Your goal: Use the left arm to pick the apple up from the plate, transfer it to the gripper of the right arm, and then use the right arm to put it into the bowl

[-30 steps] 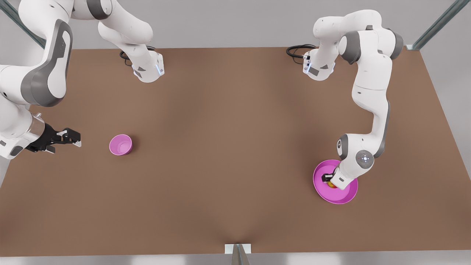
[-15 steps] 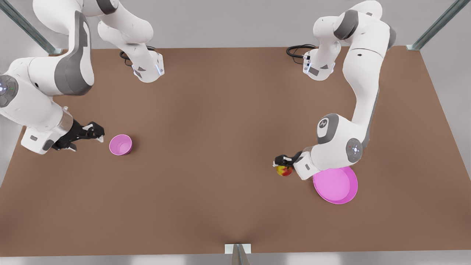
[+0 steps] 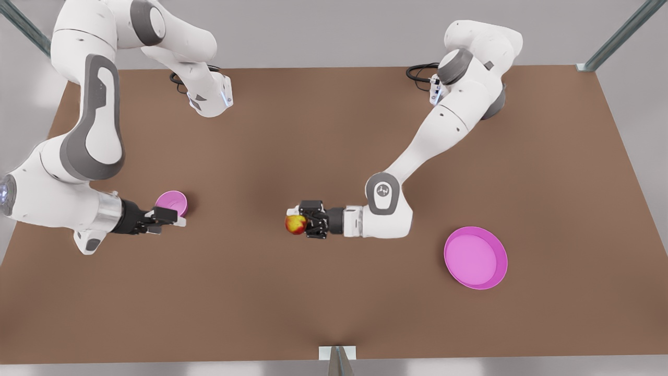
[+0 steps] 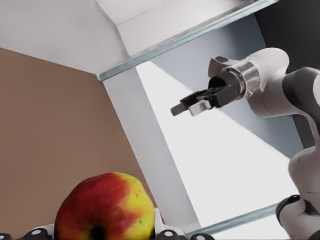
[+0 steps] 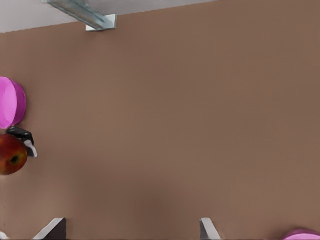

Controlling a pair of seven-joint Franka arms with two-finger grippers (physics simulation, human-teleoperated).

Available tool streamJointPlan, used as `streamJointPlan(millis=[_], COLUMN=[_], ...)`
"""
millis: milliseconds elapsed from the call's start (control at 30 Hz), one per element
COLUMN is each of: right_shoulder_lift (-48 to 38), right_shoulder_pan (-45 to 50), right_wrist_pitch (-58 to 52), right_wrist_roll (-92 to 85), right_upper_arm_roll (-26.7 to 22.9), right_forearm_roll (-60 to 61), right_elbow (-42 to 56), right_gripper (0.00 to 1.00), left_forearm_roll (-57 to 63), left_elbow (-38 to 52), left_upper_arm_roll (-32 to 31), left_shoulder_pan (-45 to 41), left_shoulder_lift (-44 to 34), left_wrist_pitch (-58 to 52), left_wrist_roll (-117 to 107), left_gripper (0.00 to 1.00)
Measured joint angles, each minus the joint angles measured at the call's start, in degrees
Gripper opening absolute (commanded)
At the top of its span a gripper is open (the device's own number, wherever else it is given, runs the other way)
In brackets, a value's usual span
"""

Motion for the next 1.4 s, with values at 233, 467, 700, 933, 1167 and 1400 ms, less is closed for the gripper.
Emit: streamJointPlan(millis=[233, 467, 700, 933, 1167, 1400], right_shoulder_lift=[8.15, 11.66, 5.95, 6.42, 6.32, 8.64], right_shoulder_pan=[0.65, -0.72, -12.42, -11.38, -15.56, -12.7], right_wrist_pitch=[9.7, 14.21, 21.41, 30.81, 38.53, 44.19], right_wrist_roll=[-0.62, -5.53, -12.65, -18.0, -22.14, -25.45], right_upper_arm_roll=[4.76, 9.19, 27.69, 30.42, 38.16, 38.36], right_forearm_roll=[16.16, 32.28, 38.81, 41.19, 41.98, 42.23], right_elbow=[-1.85, -6.09, -22.18, -24.07, -29.34, -27.24], right_gripper=[1.0, 1.0, 1.0, 1.0, 1.0, 0.81], left_forearm_roll=[-6.46, -9.09, -10.33, -10.72, -10.84, -10.93], left_elbow=[1.32, 1.34, 1.34, 1.34, 1.34, 1.34], left_upper_arm_roll=[-0.08, -0.01, -0.05, -0.06, -0.02, 0.0], left_shoulder_pan=[-1.58, -2.14, -2.66, -2.9, -3.17, -3.21], left_shoulder_lift=[1.85, 2.28, 2.32, 2.32, 2.31, 2.35], left_wrist_pitch=[2.05, 2.79, 3.27, 3.71, 4.01, 4.24], left_wrist_roll=[22.93, 39.35, 50.9, 58.88, 64.4, 68.22], left_gripper=[0.62, 0.62, 0.62, 0.62, 0.62, 0.62])
